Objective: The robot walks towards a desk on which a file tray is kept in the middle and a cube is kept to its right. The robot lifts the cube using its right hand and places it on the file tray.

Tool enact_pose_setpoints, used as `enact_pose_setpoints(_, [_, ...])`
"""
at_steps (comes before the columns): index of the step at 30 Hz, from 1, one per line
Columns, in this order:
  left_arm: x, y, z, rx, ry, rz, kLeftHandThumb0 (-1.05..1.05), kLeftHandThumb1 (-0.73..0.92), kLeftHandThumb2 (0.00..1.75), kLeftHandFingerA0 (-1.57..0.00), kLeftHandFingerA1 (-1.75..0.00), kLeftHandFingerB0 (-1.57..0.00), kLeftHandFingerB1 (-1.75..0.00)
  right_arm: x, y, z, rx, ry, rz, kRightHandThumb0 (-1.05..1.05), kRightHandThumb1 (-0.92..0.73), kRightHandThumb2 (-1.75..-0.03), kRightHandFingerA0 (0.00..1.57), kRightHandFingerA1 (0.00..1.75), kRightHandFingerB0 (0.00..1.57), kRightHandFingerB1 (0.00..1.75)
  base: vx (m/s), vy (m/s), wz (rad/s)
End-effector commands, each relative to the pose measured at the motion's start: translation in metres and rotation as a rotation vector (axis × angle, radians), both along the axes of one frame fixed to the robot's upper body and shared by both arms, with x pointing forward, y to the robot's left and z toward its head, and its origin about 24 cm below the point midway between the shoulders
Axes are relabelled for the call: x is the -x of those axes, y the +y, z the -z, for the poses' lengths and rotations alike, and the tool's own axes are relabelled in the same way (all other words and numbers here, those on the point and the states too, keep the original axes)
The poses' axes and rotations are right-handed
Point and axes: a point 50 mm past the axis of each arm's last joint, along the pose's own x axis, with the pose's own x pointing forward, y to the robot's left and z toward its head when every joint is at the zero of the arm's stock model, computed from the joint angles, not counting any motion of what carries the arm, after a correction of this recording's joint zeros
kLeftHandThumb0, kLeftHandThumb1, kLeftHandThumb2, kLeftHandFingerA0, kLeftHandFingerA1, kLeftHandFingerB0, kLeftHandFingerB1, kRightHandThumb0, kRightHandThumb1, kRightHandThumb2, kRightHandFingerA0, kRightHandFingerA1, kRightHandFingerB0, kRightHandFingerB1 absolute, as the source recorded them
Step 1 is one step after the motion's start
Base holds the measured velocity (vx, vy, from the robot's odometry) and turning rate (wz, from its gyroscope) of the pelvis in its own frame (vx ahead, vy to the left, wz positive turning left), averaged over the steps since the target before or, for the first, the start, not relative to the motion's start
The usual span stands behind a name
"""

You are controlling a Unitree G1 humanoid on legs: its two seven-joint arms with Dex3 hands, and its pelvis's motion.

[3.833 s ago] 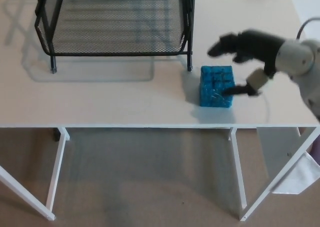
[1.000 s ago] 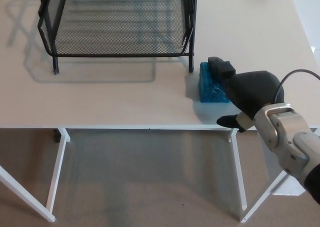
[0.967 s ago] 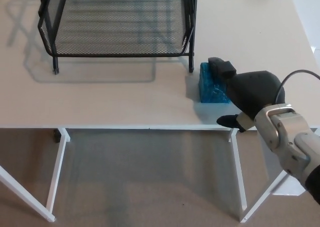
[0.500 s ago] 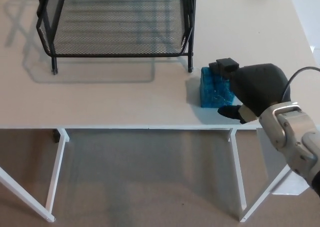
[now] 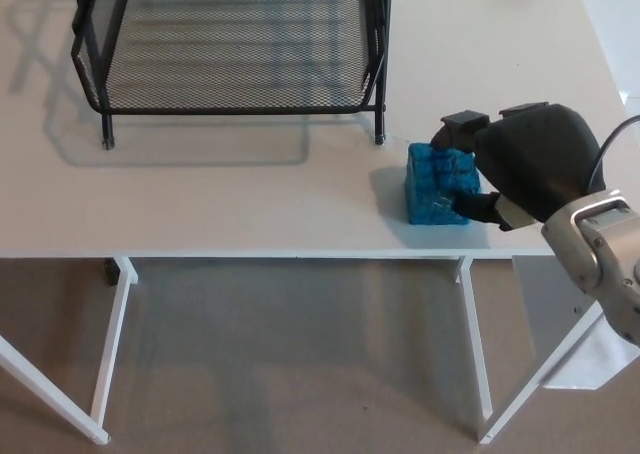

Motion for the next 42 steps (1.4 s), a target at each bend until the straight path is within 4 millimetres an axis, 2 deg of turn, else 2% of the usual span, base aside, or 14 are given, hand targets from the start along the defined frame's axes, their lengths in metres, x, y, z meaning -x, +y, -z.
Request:
enact_pose_setpoints(1, [0.000, 0.005, -0.005, -0.035, -0.007, 0.026, -0.54, 0.88, 0.66, -0.51, -0.48, -0.36, -0.38, -0.004, 0.000, 0.000, 0.044, 0.105, 0.068, -0.65, -0.62, -0.59, 0.69, 1.19, 0.42, 0.51, 0.00, 0.000, 0.00])
enact_pose_setpoints(2, [0.000, 0.005, -0.005, -0.035, -0.007, 0.028, -0.54, 0.88, 0.66, -0.51, -0.48, -0.37, -0.38, -0.004, 0.001, 0.001, 0.043, 0.137, 0.078, -0.66, -0.49, -0.91, 0.70, 1.01, 0.31, 0.55, 0.00, 0.000, 0.00])
enact_pose_setpoints(4, [-0.001, 0.005, -0.005, -0.041, 0.003, 0.031, -0.53, 0.88, 0.66, -0.51, -0.47, -0.37, -0.38, -0.004, 0.004, 0.005, 0.046, 0.189, 0.094, -0.67, -0.62, -0.59, 0.68, 1.11, 0.32, 0.36, 0.00, 0.000, 0.00])
enact_pose_setpoints(5, [-0.002, 0.006, -0.004, -0.046, 0.007, 0.031, -0.54, 0.87, 0.66, -0.53, -0.47, -0.39, -0.38, -0.004, 0.006, 0.008, 0.059, 0.231, 0.110, -0.67, -0.48, -0.90, 0.67, 1.00, 0.21, 0.48, 0.00, 0.000, 0.00])
enact_pose_setpoints(8, [-0.002, 0.006, -0.002, -0.049, 0.012, 0.030, -0.60, 0.78, 0.74, -0.51, -0.50, -0.35, -0.41, -0.004, 0.010, 0.013, 0.074, 0.276, 0.138, -0.72, -0.62, -0.60, 0.79, 1.23, 0.22, 0.31, 0.00, 0.000, 0.00])
enact_pose_setpoints(11, [-0.003, 0.006, -0.002, -0.042, 0.004, 0.014, -0.58, 0.79, 0.71, -0.50, -0.51, -0.35, -0.41, -0.003, 0.017, 0.018, 0.103, 0.302, 0.157, -0.78, -0.51, -0.87, 0.93, 1.12, 0.05, 0.23, 0.00, 0.000, 0.00])
enact_pose_setpoints(16, [-0.003, 0.006, -0.002, -0.037, 0.011, 0.017, -0.54, 0.87, 0.66, -0.53, -0.47, -0.38, -0.38, -0.003, 0.019, 0.018, 0.097, 0.303, 0.170, -0.77, -0.63, -0.63, 0.23, 0.55, 0.00, 0.01, 0.00, 0.000, 0.00])
enact_pose_setpoints(17, [-0.003, 0.006, -0.002, -0.041, 0.012, 0.024, -0.56, 0.71, 0.99, -0.48, -0.60, -0.33, -0.52, -0.005, 0.020, 0.016, 0.112, 0.308, 0.197, -0.87, -0.49, -0.82, 0.00, 0.18, 0.00, 0.00, 0.00, 0.000, 0.00])
enact_pose_setpoints(20, [-0.002, 0.004, -0.003, -0.036, -0.002, 0.026, -0.55, 0.86, 0.66, -0.56, -0.50, -0.39, -0.39, -0.007, 0.020, 0.014, 0.122, 0.334, 0.212, -1.01, -0.59, -0.94, 0.00, 0.12, 0.00, 0.00, 0.00, 0.000, 0.00])
enact_pose_setpoints(22, [-0.001, 0.005, -0.001, -0.036, 0.005, 0.022, -0.58, 0.70, 0.99, -0.50, -0.60, -0.31, -0.51, -0.006, 0.019, 0.013, 0.091, 0.362, 0.215, -0.97, -0.57, -0.91, 0.00, 0.12, 0.00, 0.00, 0.00, 0.000, 0.00])
enact_pose_setpoints(26, [-0.001, 0.006, 0.000, -0.028, 0.015, 0.025, -0.55, 0.88, 0.65, -0.55, -0.47, -0.36, -0.37, -0.007, 0.019, 0.013, 0.044, 0.415, 0.240, -0.74, -0.47, -0.86, 0.13, 0.50, 0.02, 0.19, 0.00, 0.000, 0.00])
enact_pose_setpoints(27, [-0.001, 0.005, -0.001, -0.033, 0.013, 0.045, -0.54, 0.87, 0.66, -0.54, -0.48, -0.36, -0.38, -0.005, 0.019, 0.014, 0.092, 0.379, 0.218, -0.60, -0.52, -0.82, 0.81, 1.06, 0.15, 0.42, 0.00, 0.000, 0.00])
enact_pose_setpoints(30, [0.002, 0.005, 0.000, -0.024, 0.015, 0.034, -0.57, 0.85, 0.65, -0.54, -0.48, -0.35, -0.37, -0.003, 0.020, 0.016, 0.116, 0.358, 0.205, -0.25, -0.67, -0.61, 0.96, 1.31, 0.55, 0.40, 0.00, 0.000, 0.00])
enact_pose_setpoints(42, [-0.001, 0.005, 0.000, -0.049, 0.036, 0.063, -0.57, 0.71, 0.99, -0.51, -0.61, -0.33, -0.52, 0.000, 0.020, 0.027, 0.180, 0.321, 0.183, -0.33, -0.64, -0.59, 0.83, 1.61, 0.79, 0.78, 0.00, 0.000, 0.00])
